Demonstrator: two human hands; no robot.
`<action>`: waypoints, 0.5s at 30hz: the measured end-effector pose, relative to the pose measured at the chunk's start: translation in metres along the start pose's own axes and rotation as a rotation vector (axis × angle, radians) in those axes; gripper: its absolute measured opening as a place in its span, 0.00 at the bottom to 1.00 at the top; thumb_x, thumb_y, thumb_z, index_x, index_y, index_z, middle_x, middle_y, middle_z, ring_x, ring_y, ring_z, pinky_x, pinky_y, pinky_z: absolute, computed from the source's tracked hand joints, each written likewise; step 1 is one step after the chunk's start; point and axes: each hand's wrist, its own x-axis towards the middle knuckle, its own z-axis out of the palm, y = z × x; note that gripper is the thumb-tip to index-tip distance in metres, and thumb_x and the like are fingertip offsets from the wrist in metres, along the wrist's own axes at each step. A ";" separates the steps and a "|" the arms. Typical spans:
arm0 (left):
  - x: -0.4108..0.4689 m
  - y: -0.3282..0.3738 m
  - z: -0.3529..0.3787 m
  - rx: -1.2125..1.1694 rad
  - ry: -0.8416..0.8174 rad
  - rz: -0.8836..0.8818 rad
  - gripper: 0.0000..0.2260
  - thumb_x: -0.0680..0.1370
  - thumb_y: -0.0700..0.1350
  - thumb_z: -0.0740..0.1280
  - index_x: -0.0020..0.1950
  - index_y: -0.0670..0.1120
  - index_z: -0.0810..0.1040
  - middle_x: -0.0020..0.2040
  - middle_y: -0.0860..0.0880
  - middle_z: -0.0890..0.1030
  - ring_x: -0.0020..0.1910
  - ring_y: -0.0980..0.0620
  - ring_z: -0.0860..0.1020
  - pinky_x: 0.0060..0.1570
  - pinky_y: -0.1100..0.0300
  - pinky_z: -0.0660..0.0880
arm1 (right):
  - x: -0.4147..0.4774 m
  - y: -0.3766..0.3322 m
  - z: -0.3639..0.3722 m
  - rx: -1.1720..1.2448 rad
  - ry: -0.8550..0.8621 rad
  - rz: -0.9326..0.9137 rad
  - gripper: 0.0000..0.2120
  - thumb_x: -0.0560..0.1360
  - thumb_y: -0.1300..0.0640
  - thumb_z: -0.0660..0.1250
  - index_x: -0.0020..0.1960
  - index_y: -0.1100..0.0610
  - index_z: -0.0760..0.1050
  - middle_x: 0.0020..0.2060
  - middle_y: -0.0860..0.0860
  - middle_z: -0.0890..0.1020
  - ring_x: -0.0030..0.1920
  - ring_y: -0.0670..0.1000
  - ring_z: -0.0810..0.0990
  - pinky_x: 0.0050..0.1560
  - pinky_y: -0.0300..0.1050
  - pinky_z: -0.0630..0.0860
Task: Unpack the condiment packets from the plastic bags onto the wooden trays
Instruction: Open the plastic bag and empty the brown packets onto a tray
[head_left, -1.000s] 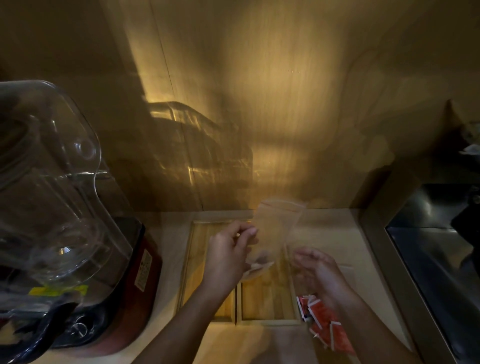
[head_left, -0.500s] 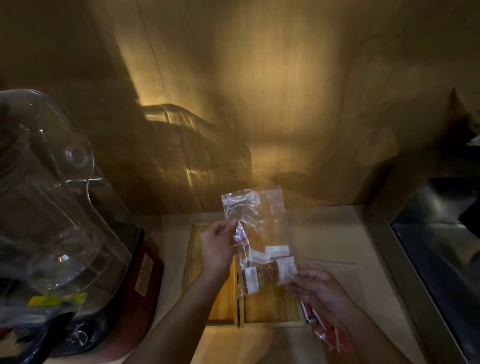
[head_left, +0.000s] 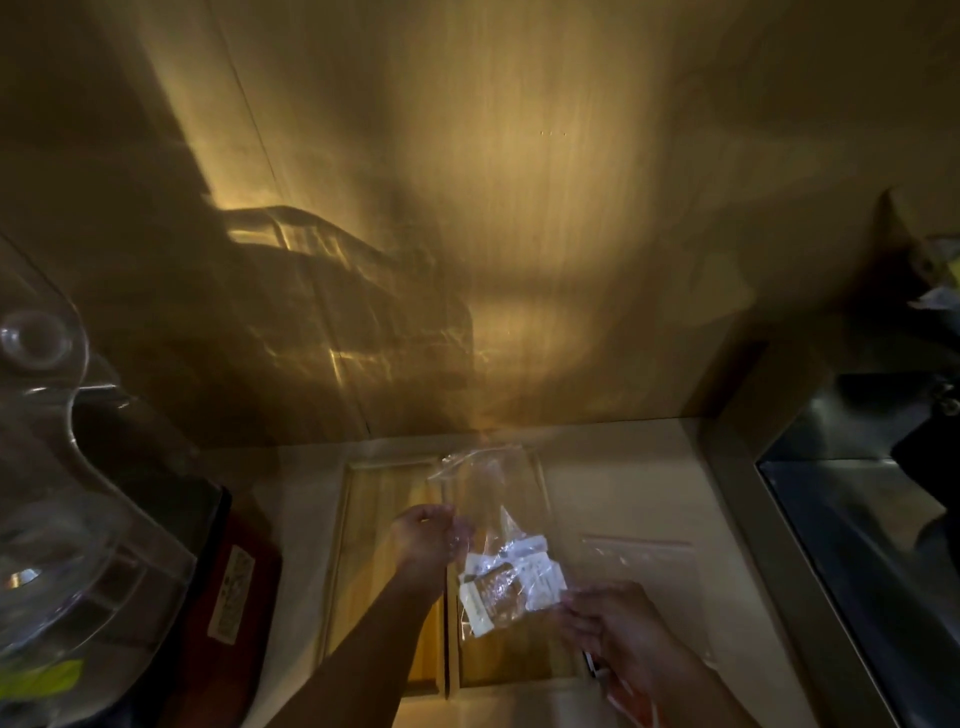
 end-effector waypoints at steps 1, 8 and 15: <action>0.004 -0.001 0.001 -0.001 -0.011 0.004 0.04 0.77 0.34 0.62 0.43 0.37 0.75 0.35 0.41 0.80 0.30 0.48 0.77 0.21 0.63 0.74 | 0.003 0.002 0.000 0.001 0.002 0.021 0.03 0.70 0.73 0.66 0.37 0.69 0.76 0.22 0.58 0.78 0.22 0.50 0.77 0.30 0.43 0.79; 0.027 -0.017 0.002 0.266 -0.063 0.117 0.04 0.78 0.41 0.62 0.50 0.42 0.73 0.45 0.42 0.79 0.37 0.54 0.78 0.36 0.61 0.76 | 0.020 -0.005 0.008 -0.007 0.040 0.162 0.10 0.74 0.73 0.58 0.34 0.68 0.70 0.17 0.56 0.68 0.13 0.45 0.61 0.14 0.32 0.58; -0.009 -0.027 -0.021 0.874 -0.232 0.517 0.07 0.75 0.50 0.65 0.47 0.48 0.72 0.45 0.51 0.77 0.42 0.53 0.75 0.39 0.61 0.72 | 0.030 -0.005 0.011 -0.207 0.088 0.157 0.12 0.71 0.72 0.63 0.30 0.63 0.71 0.21 0.56 0.73 0.19 0.49 0.66 0.24 0.35 0.61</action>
